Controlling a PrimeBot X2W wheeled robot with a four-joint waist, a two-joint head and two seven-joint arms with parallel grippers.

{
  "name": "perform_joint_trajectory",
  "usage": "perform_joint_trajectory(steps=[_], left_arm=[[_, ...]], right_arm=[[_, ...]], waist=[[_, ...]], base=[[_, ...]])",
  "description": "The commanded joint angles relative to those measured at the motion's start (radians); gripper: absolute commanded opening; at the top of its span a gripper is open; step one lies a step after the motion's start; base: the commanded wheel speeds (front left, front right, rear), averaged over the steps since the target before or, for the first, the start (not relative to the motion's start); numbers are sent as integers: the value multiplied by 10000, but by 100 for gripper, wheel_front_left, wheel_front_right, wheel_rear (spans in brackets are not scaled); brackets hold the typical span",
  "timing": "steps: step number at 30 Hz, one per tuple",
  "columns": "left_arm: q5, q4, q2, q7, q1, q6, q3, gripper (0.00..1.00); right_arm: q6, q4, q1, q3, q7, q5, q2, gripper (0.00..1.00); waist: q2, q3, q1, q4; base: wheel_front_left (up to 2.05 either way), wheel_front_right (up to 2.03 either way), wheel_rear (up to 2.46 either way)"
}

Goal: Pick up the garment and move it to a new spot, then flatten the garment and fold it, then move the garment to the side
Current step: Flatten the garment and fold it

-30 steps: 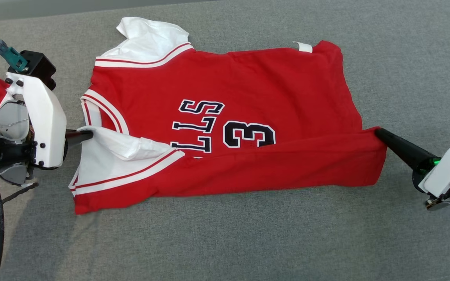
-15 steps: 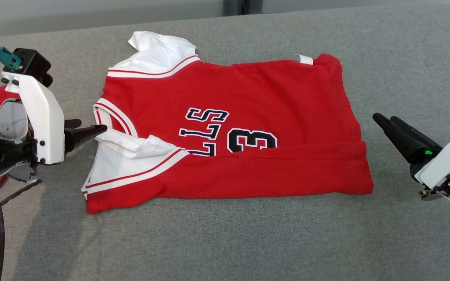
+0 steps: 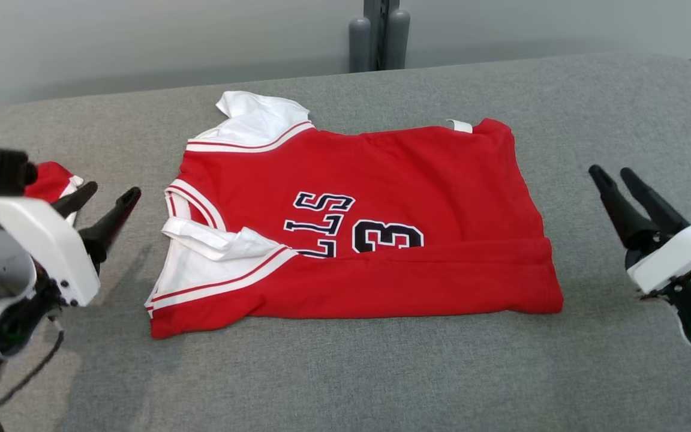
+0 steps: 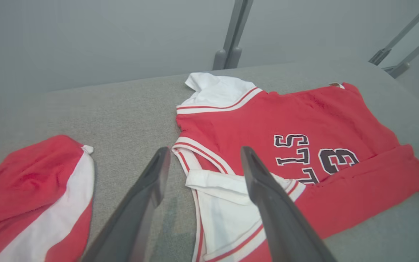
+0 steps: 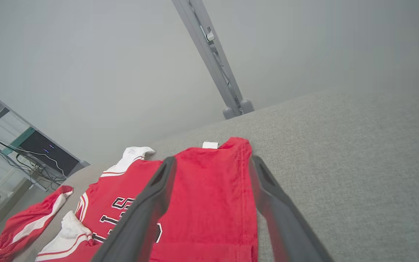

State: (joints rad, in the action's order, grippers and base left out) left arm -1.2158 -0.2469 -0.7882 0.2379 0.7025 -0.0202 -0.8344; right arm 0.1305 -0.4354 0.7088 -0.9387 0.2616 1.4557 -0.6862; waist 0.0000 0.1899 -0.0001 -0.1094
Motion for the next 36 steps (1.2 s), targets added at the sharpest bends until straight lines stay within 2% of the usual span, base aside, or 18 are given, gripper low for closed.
perform_joint_trajectory(steps=[1, 5, 9, 12, 16, 19, 23, 27, 36], left_arm=[[161, 106, -38, -441, -351, -214, 71, 100], [528, 614, -28, -2173, -1257, -915, 404, 100], [719, 1023, 223, -3846, -2259, -1650, 759, 100], [913, 1326, 455, -4739, -3024, -2230, 1065, 100], [1619, 1419, 747, -4979, -3556, -2751, 1271, 100], [2063, 1412, 1086, -5027, -3976, -3061, 1631, 100], [2550, 1382, 1664, -5029, -4761, -3083, 2275, 100], [2736, 1159, 2005, -5032, -5108, -2970, 2468, 100], [2812, -561, 2722, -4644, -4699, -2425, 1904, 100]], right_arm=[[7, -20, -317, 411, 49, -431, 197, 100], [7, -23, -1354, 2077, 48, -2226, 765, 100], [7, 245, -2402, 3835, 49, -3853, 1385, 100], [7, 624, -3469, 5230, 46, -5081, 2117, 100], [7, 722, -4331, 6027, 41, -5811, 2650, 100], [7, 588, -4730, 6221, 18, -6038, 3072, 100], [9, 203, -4931, 6217, -345, -6132, 3375, 100], [7, -143, -4871, 6211, -681, -6143, 3530, 100], [7, -1088, -4391, 5827, -2056, -5627, 3848, 100]], waist=[[0, -67, 1, 50], [0, -156, 1, 143], [0, -246, 1, 193], [0, -307, 1, 251], [0, -328, 1, 284], [0, -323, 1, 261], [0, -290, 1, 213], [0, -292, 1, 211], [0, -351, 1, 342]], base=[[0, 0, 0], [0, 0, 0], [0, 0, 0], [0, 0, 0], [0, 0, 0], [0, 0, 0], [0, 0, 0], [0, 0, 0], [0, 0, 0]])
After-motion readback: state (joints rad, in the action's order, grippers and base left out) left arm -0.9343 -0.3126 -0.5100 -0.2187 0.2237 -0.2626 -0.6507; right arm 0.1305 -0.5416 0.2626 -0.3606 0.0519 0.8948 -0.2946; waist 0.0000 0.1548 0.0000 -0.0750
